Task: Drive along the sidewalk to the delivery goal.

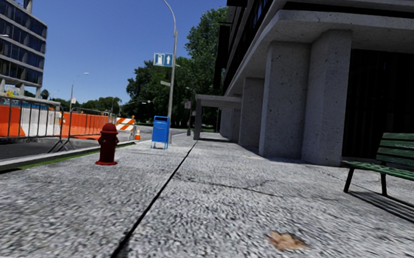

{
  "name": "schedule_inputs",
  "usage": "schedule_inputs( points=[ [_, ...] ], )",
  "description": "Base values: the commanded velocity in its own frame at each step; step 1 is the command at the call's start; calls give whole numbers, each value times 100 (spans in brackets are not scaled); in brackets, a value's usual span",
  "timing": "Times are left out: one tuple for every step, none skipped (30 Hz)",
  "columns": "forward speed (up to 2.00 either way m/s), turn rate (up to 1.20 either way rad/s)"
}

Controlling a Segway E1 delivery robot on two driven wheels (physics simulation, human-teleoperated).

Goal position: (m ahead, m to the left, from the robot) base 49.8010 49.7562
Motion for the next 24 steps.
schedule_inputs(
  points=[
    [200,-27],
    [200,-24],
    [200,0],
    [200,0],
    [200,0],
    [200,0],
    [200,0],
    [200,0],
    [200,0],
    [200,0],
    [200,0],
    [200,0],
    [200,0],
    [200,0],
    [200,0],
    [200,0],
    [200,0],
    [200,0],
    [200,0],
    [200,0],
    [200,0],
    [200,0],
    [200,0],
    [200,0]
  ],
)
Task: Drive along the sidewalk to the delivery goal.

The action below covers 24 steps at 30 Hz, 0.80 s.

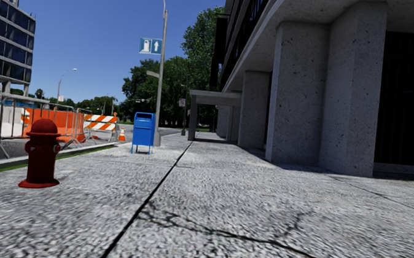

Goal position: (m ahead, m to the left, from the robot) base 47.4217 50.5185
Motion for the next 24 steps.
schedule_inputs(
  points=[
    [200,0],
    [200,0],
    [200,0],
    [200,0],
    [200,0],
    [200,0],
    [200,0],
    [200,0],
    [200,0],
    [200,0],
    [200,0],
    [200,0],
    [200,0],
    [200,0],
    [200,0],
    [200,0],
    [200,0],
    [200,0],
    [200,0],
    [200,0],
    [200,0],
    [200,0],
    [200,0],
    [200,0]
  ],
)
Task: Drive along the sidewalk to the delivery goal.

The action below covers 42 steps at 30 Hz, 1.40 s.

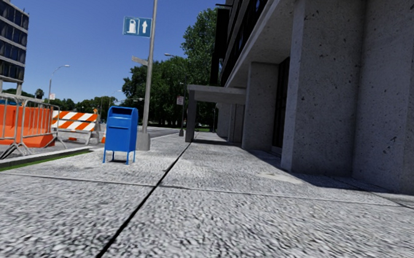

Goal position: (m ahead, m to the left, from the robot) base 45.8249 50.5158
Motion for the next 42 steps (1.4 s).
schedule_inputs(
  points=[
    [200,0],
    [200,0],
    [200,0],
    [200,0],
    [200,0],
    [200,0],
    [200,0],
    [200,0],
    [200,0],
    [200,0],
    [200,0],
    [200,0],
    [200,0],
    [200,0],
    [200,0],
    [200,0],
    [200,0],
    [200,0],
    [200,0],
    [200,0],
    [200,0],
    [200,0],
    [200,0],
    [200,0],
    [200,0],
    [200,0],
    [200,0],
    [200,0],
    [200,0],
    [200,0],
    [200,0],
    [200,0],
    [200,0],
    [200,0],
    [200,0],
    [200,0],
    [200,0],
    [200,0],
    [200,0],
    [200,0],
    [200,0],
    [200,0]
  ],
)
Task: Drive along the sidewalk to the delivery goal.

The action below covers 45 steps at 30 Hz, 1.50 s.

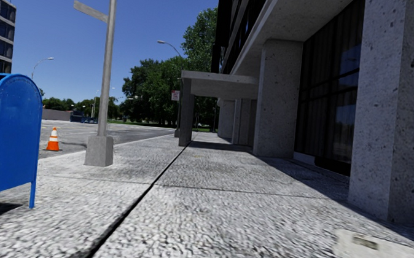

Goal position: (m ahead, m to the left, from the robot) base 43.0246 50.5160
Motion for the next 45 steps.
schedule_inputs(
  points=[
    [200,0],
    [200,0],
    [200,0],
    [200,0],
    [200,0],
    [200,0],
    [200,0],
    [200,0],
    [200,0],
    [200,0],
    [200,0],
    [200,0],
    [200,0],
    [200,0],
    [200,0],
    [200,0],
    [200,0],
    [200,0],
    [200,0],
    [200,0],
    [200,0],
    [200,0],
    [200,0],
    [200,0],
    [200,0],
    [200,0],
    [200,0],
    [200,0],
    [200,0],
    [200,0],
    [200,0],
    [200,0],
    [200,0],
    [200,0],
    [200,0],
    [200,0],
    [200,0],
    [200,0],
    [200,0],
    [200,0],
    [200,0],
    [200,0],
    [200,0],
    [200,0],
    [200,0]
  ],
)
